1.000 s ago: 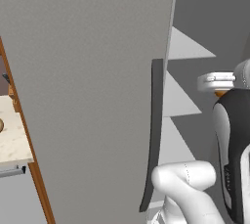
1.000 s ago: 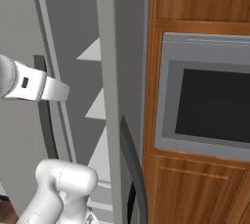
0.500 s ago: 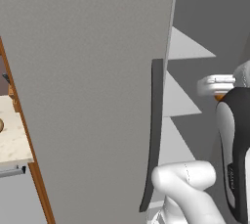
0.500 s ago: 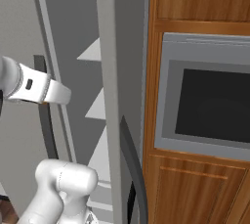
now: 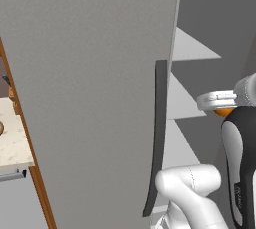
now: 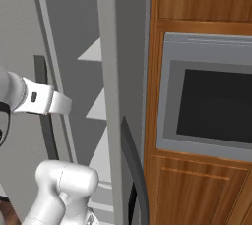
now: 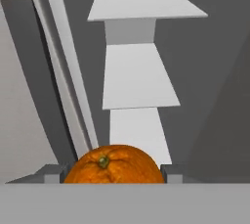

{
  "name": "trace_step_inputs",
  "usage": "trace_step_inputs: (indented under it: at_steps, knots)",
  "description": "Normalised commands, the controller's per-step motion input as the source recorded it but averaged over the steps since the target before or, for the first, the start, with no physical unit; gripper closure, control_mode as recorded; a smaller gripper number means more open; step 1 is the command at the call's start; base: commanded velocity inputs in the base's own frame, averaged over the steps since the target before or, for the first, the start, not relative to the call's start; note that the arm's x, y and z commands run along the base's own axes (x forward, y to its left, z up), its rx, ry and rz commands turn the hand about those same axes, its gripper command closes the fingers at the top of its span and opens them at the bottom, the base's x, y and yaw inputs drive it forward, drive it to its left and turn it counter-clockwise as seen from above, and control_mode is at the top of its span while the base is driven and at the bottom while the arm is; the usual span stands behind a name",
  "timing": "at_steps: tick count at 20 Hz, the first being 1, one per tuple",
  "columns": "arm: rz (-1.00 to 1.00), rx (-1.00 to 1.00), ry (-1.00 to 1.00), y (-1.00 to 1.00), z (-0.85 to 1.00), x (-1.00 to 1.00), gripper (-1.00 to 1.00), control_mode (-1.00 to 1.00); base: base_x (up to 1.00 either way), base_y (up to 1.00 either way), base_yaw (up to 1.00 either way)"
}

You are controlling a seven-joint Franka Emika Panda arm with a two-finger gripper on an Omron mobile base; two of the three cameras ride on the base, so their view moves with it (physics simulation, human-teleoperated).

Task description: Take the tangerine, steak, and potato from the freezer and place them in the bowl on the counter.

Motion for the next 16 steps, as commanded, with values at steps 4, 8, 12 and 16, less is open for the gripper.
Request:
trace_step_inputs:
  at_steps: [4,8,12,16]
  knots:
    - [0.00,0.00,0.00,0.00,0.00,0.00,1.00,1.00,-0.28,0.52,0.01]
    - [0.00,0.00,0.00,0.00,0.00,0.00,1.00,1.00,-0.75,0.93,0.00]
    - [0.00,0.00,0.00,0.00,0.00,0.00,1.00,1.00,-0.26,1.00,0.05]
    - [0.00,0.00,0.00,0.00,0.00,0.00,1.00,1.00,-0.02,1.00,0.05]
